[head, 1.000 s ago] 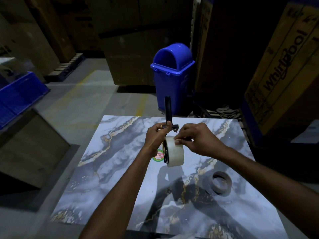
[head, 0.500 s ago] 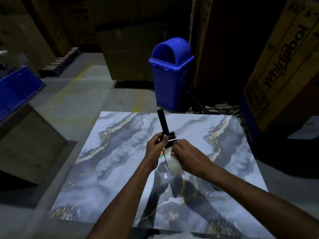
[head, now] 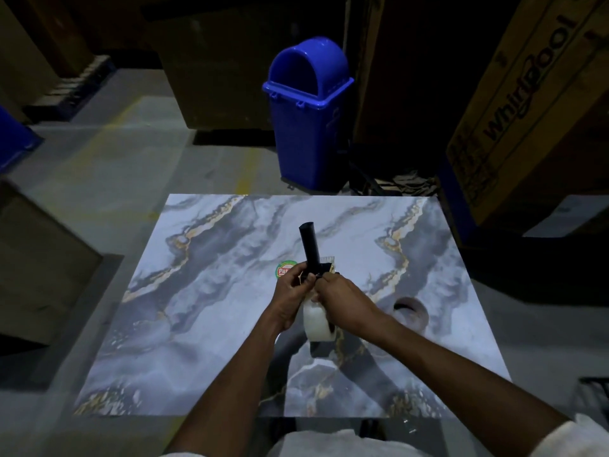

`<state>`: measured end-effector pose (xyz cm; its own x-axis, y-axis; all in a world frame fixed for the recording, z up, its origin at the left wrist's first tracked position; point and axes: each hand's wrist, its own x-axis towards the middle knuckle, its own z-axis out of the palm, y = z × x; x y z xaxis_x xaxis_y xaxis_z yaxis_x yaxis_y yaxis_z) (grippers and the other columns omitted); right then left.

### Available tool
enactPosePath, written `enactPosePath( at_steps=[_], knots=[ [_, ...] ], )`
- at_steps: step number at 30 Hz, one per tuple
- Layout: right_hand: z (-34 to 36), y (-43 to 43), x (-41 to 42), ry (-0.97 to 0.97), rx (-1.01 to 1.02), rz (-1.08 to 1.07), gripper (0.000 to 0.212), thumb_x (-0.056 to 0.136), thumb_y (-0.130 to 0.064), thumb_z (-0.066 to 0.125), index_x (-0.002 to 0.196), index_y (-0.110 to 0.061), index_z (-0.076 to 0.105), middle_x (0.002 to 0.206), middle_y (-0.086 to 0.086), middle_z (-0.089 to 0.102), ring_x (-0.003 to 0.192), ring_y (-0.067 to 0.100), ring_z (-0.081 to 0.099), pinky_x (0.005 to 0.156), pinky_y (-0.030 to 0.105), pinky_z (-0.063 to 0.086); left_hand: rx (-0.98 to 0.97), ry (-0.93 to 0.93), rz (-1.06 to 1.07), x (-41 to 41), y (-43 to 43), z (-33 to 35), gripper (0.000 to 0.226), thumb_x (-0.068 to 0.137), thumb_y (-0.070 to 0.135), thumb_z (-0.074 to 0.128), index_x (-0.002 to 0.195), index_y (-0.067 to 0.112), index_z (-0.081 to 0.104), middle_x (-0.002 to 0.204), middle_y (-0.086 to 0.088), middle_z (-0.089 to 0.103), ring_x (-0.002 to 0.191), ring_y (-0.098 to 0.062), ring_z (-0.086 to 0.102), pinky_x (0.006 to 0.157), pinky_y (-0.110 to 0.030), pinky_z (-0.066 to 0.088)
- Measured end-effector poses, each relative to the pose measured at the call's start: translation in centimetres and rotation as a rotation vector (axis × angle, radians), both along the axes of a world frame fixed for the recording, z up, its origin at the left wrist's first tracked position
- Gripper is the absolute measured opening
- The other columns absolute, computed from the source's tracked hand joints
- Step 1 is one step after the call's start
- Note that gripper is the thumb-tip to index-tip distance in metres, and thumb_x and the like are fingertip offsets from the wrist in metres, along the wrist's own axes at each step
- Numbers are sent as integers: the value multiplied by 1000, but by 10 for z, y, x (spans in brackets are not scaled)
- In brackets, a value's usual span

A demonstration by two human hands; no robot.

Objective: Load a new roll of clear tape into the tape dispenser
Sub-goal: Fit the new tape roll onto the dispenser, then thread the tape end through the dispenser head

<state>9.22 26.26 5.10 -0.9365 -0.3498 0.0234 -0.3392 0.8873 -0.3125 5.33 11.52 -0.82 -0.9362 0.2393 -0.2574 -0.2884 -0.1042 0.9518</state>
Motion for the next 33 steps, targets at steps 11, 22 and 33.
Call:
enactPosePath(
  at_steps=[11, 22, 33],
  knots=[
    [-23, -17, 23, -27, -116, -131, 23, 63, 8, 80, 72, -7, 66, 75, 14, 66, 71, 34, 67, 59, 30, 50, 34, -46, -115, 1, -31, -10, 60, 88, 26, 79, 140, 13, 53, 138, -13, 64, 128, -35, 61, 103, -54, 51],
    [-31, -35, 21, -1, 202, 154, 23, 60, 4, 74, 79, -5, 66, 75, 16, 64, 68, 32, 62, 57, 38, 52, -109, 157, 113, -15, -88, 32, 45, 82, 41, 81, 121, 21, 69, 121, -9, 73, 116, -27, 68, 96, -46, 56],
    [-53, -46, 37, 24, 455, 314, 25, 52, -20, 92, 62, -14, 70, 70, 10, 57, 71, 29, 58, 52, 37, 42, -1387, -32, -963, -21, -86, 52, 71, 67, 78, 70, 103, 17, 77, 99, -3, 72, 93, -23, 65, 77, -35, 53]
  ],
)
